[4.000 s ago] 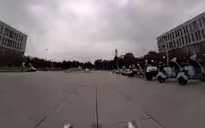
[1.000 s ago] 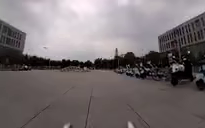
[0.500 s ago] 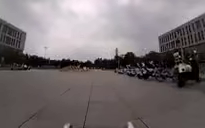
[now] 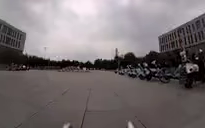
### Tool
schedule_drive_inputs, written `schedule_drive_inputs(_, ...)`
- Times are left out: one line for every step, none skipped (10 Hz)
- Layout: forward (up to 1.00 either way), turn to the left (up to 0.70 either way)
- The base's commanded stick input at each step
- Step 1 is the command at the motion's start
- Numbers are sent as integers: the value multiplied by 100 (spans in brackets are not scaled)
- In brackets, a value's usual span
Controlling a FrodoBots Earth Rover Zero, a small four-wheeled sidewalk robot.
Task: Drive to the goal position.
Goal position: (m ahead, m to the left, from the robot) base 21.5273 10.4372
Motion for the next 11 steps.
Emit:
schedule_drive_inputs(70, 0)
schedule_drive_inputs(70, 0)
schedule_drive_inputs(70, 0)
schedule_drive_inputs(70, 0)
schedule_drive_inputs(70, 0)
schedule_drive_inputs(70, 0)
schedule_drive_inputs(70, 0)
schedule_drive_inputs(70, 0)
schedule_drive_inputs(70, 0)
schedule_drive_inputs(70, -3)
schedule_drive_inputs(70, -6)
